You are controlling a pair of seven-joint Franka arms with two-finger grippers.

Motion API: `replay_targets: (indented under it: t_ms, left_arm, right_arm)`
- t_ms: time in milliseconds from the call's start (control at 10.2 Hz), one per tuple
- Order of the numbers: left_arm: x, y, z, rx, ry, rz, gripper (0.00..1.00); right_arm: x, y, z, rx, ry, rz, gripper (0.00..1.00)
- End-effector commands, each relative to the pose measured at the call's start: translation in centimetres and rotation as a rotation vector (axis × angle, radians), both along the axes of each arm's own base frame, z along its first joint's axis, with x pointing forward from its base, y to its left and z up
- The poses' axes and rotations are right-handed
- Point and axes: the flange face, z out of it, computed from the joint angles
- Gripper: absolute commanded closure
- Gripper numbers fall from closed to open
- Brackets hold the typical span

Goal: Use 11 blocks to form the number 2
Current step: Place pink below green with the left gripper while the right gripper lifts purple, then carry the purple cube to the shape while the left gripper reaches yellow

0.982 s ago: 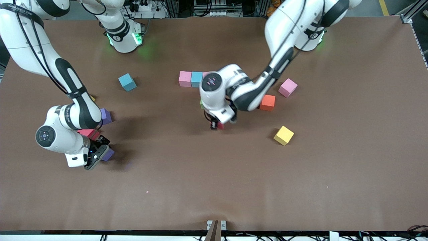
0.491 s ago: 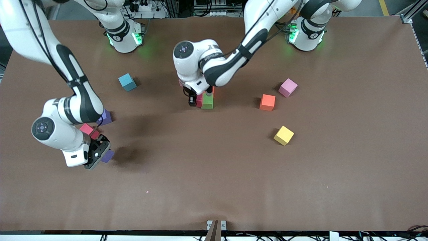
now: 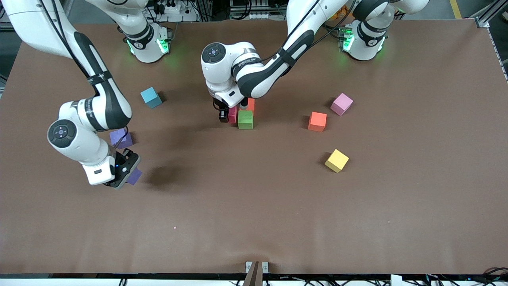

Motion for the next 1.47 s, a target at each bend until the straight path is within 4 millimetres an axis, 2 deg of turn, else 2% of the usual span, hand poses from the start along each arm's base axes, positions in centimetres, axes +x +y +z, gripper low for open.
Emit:
replay_targets:
  t_ms: [0,98,295,393,589,884,1080,1276,1374]
  left_arm:
    - [-0.2,-0.6,-0.8,-0.027,0.004,0.094,0.76]
    - [-0.2,-0.8,-1.0,-0.033,0.004,0.093,0.76]
    - [-0.7,-1.0,-1.9,-0.029,0.011,0.087,0.76]
    - [-0.7,-0.9,-2.3,-0.024,0.015,0.087,0.76]
    - [-0.8,-0.7,-2.9,-0.02,0.035,0.1,0.76]
    - [-0.8,-0.5,-4.4,-0.003,0.045,0.1,0.76]
    - [-0.8,-0.3,-5.2,0.007,0.05,0.101,0.76]
    - [-0.7,-0.2,-5.8,0.012,0.055,0.098,0.76]
    - [-0.8,-0.2,-6.1,0.015,0.058,0.097,0.76]
  right_arm:
    - [-1.6,0.6,0.8,-0.007,0.002,0.021,0.64]
    - [-2.0,1.0,1.0,-0.009,-0.002,0.027,0.64]
    - [-4.7,4.5,2.4,-0.024,-0.012,0.049,0.65]
    - [-5.8,5.2,2.3,-0.03,0.001,0.061,0.65]
    - [-6.2,5.0,2.0,-0.031,0.004,0.061,0.64]
    - [-7.2,5.9,1.3,-0.033,0.012,0.104,0.64]
    - [-7.2,6.9,1.3,-0.021,-0.01,0.12,0.64]
    - [-7.2,6.4,1.1,-0.02,-0.004,0.116,0.64]
    - [-7.2,6.8,1.1,-0.018,-0.004,0.123,0.64]
